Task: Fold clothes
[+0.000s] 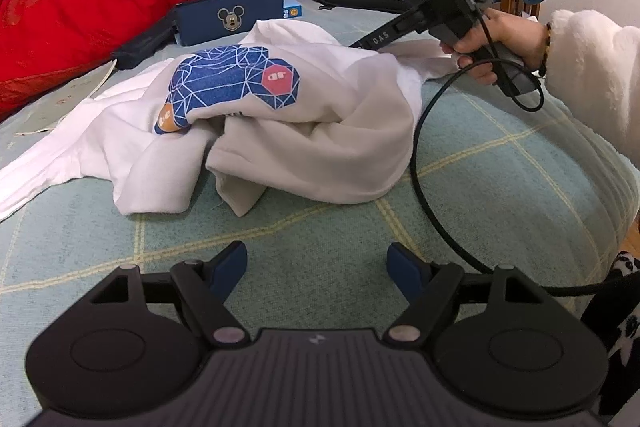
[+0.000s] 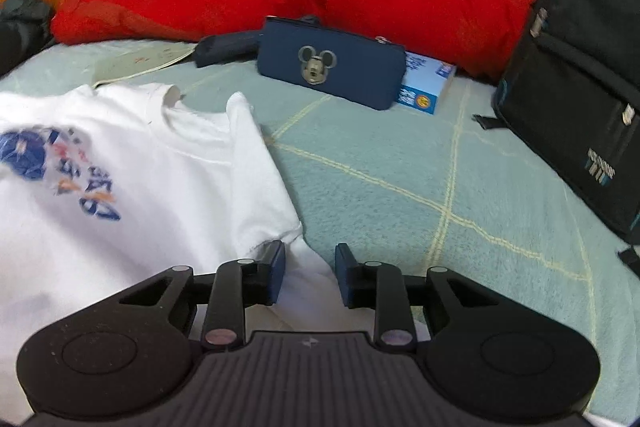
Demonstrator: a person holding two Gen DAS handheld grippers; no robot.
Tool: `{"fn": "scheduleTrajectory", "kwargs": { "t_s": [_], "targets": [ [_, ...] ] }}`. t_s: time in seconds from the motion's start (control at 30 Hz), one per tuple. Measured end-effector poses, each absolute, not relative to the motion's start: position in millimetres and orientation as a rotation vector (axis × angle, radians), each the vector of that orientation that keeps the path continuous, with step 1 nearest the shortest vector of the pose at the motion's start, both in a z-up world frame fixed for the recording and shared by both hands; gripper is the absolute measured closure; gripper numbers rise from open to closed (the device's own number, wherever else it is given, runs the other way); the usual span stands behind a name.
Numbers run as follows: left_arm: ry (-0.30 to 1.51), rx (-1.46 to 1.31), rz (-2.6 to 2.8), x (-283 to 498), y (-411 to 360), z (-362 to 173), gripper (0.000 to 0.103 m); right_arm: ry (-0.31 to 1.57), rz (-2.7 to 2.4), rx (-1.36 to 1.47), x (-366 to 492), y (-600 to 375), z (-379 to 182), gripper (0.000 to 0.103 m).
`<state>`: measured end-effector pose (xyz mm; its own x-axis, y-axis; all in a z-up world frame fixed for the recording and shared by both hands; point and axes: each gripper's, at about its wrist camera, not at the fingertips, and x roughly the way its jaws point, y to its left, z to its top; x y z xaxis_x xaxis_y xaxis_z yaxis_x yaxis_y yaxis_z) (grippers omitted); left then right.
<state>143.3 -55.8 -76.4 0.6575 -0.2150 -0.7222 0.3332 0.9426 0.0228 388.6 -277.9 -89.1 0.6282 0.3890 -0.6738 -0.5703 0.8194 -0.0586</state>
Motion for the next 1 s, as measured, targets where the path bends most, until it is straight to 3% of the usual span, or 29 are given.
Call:
{"fn": "scheduleTrajectory", "kwargs": {
  "t_s": [0.1,0.27,0.4,0.57,0.63,0.8,1.0],
  "targets": [
    [0.797,0.157,-0.313,144.3,-56.2,-77.4,0.025,0.711,0.580,-0.296,386.9,-277.7,-87.6,0.071],
    [0.796,0.153,-0.316,143.8,-57.1,-78.4,0.025,0.682,0.563,-0.345,383.4,-271.9,-79.5,0.097],
    [0.795,0.153,-0.317,143.8,-57.1,-79.4,0.025,0.612,0.429,-0.327,404.6,-273.8,-64.6,0.097],
    [0.791,0.153,-0.307,143.6,-53.7,-77.3,0.025,0.666,0.364,-0.191,440.7,-290.7,-56.3,0.096],
    [0.789,0.147,-0.302,142.5,-52.0,-76.6,0.025,0.645,0.364,-0.134,434.5,-311.1,-46.6,0.087],
    [0.788,0.146,-0.309,141.5,-54.4,-76.5,0.025,0.652,0.297,-0.127,408.8,-376.7,-34.6,0.081],
    [0.791,0.162,-0.320,140.0,-61.5,-75.9,0.025,0.761,0.212,-0.126,387.5,-452.2,-68.1,0.069]
  ]
}}
